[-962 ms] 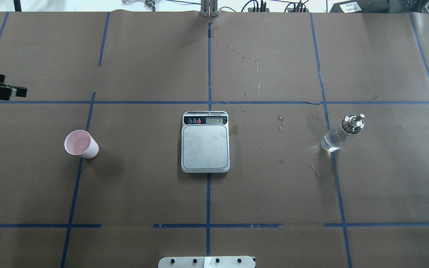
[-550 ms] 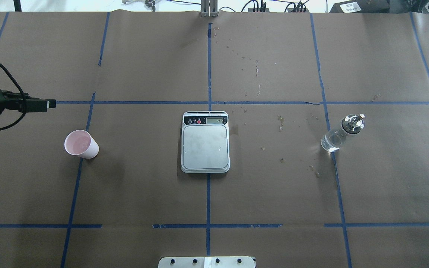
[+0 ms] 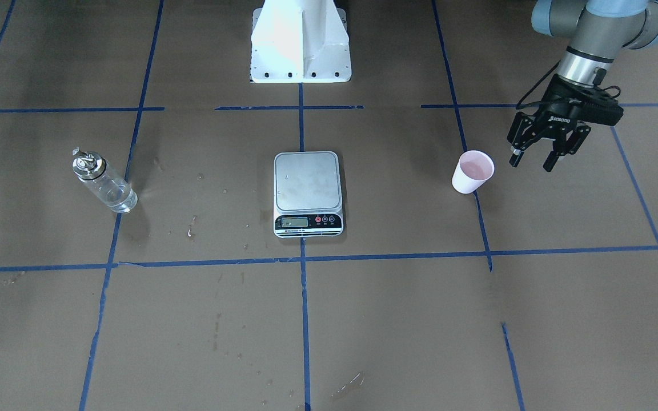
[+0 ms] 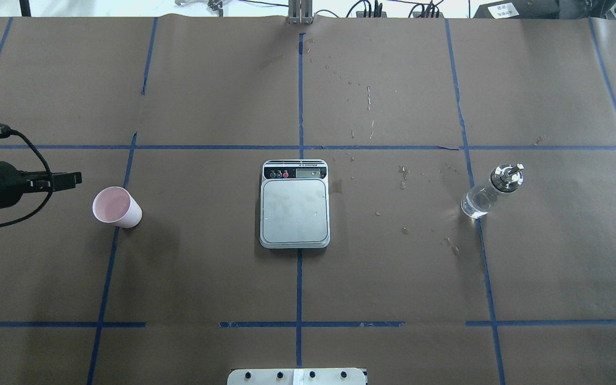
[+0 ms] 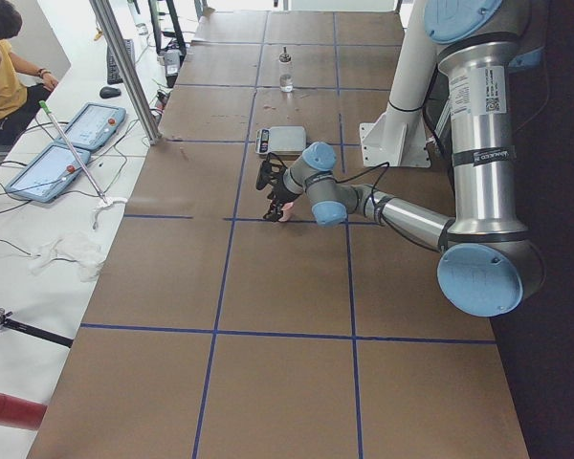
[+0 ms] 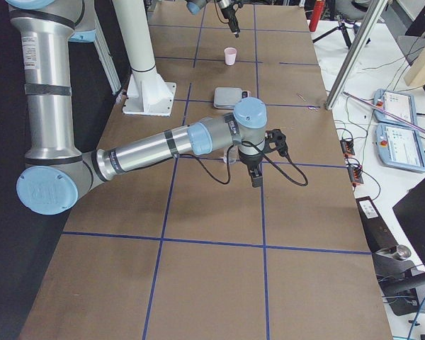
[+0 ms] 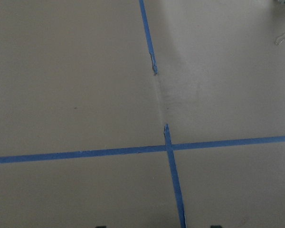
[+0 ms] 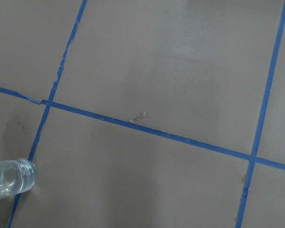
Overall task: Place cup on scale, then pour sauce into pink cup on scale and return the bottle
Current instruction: 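Move the left gripper down to the pink cup and grasp it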
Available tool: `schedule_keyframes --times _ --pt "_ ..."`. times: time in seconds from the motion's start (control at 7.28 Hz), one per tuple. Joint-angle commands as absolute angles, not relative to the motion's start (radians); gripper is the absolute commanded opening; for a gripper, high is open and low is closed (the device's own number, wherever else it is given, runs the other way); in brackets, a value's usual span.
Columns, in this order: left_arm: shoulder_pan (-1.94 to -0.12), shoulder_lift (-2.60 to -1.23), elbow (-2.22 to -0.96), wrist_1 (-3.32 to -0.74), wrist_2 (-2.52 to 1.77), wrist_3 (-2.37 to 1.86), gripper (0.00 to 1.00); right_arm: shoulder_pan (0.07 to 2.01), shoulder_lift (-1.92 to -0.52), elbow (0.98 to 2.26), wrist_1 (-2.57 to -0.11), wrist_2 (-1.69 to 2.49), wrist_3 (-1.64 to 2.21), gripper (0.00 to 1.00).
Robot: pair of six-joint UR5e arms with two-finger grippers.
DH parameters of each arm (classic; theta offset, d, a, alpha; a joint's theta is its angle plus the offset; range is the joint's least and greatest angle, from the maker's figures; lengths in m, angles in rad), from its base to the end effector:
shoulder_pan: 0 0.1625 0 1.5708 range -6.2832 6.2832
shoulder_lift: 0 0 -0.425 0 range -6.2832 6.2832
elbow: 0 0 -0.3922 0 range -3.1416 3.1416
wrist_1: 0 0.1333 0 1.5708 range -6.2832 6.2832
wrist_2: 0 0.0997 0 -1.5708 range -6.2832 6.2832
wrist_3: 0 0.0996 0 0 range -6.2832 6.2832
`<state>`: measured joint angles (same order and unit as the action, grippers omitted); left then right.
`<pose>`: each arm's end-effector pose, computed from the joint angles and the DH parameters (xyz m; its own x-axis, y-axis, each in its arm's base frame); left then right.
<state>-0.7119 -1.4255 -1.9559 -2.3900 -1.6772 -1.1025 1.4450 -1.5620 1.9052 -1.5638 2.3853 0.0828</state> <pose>0.2640 -0.3899 0.4514 0.5924 0.0816 -0.8015 0.3497 0.8702 0.3471 -0.0011 -0.4939 0.4855 0.6570 -0.2555 0.7093 0.0637 0.9563 0.2854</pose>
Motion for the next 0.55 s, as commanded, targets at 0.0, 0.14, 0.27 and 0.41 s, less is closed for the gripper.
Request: schedule_keyframes --times 0.0,0.14,0.27,0.41 --pt "-0.625 -1.428 -1.954 -2.388 -1.617 -1.18 0.77 1.445 -1.565 1.905 -1.563 2.385 0.083 1.0" --pt "-0.615 -1.428 -1.948 -2.382 -1.608 -1.181 0.72 1.445 -1.566 1.907 -1.563 2.385 0.083 1.0" --pt "-0.608 -1.43 -1.947 -2.37 -1.603 -1.181 0.66 1.445 -1.566 1.907 -1.563 2.385 0.081 1.0" --pt "-0.6 -1.43 -1.945 -2.37 -1.601 -1.183 0.6 1.445 -1.577 1.91 -1.563 2.385 0.08 1.0"
